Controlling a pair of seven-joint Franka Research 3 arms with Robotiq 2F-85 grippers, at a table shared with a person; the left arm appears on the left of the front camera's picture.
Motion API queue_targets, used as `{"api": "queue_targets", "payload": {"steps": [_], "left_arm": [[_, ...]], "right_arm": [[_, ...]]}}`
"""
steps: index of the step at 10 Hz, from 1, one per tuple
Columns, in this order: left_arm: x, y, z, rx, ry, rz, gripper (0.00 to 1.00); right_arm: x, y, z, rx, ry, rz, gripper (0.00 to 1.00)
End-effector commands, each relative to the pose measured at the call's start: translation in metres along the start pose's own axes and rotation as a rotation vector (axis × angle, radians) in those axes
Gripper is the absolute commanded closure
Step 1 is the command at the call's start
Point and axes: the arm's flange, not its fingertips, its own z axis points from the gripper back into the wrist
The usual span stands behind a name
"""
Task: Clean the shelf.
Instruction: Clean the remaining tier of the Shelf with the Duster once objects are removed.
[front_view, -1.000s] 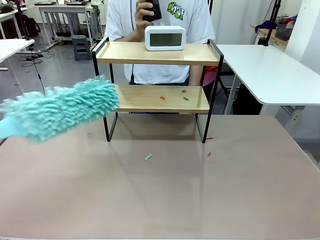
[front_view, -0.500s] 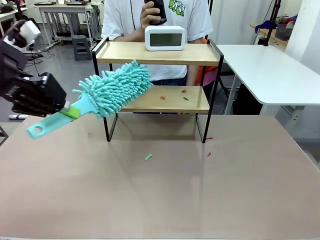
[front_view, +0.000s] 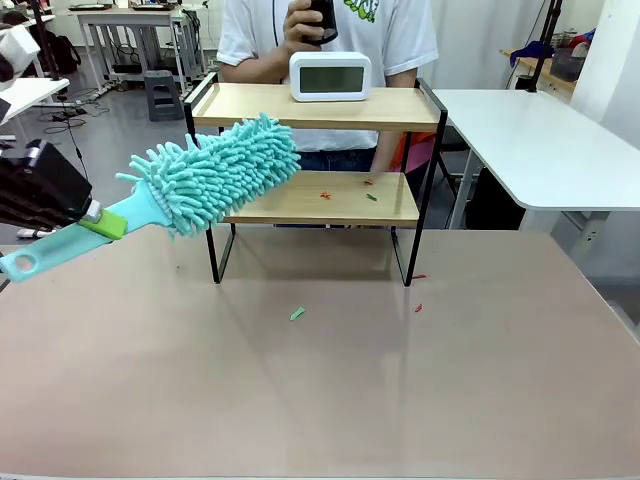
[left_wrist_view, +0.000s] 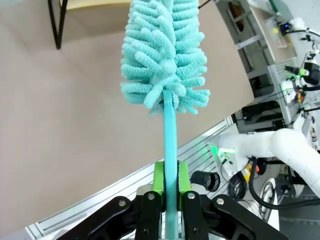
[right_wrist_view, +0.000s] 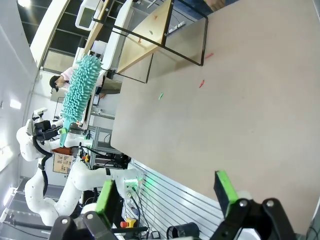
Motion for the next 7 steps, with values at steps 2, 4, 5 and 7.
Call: {"api": "queue_targets", "payload": {"steps": [2,4,5,7], "left_arm": [[0.021,-0.009,-0.058,0.0,-0.014,0.0,0.88],[0.043,-0.007,-0.092,0.066,0.04,0.043,0.88],[0.054,-0.003,-0.104,0.091,0.03,0.065,0.88],[0.078,0.002,-0.127,0.088,-0.077,0.099,0.88]], "right_arm": [[0.003,0.002,0.0,0.017,-0.021,0.026,0.0],[0.003,0.002,0.0,0.017,-0.021,0.026,0.0],[0.003,0.002,0.0,0.017,-0.021,0.026,0.0],[0.003,0.002,0.0,0.017,-0.021,0.026,0.0]]}}
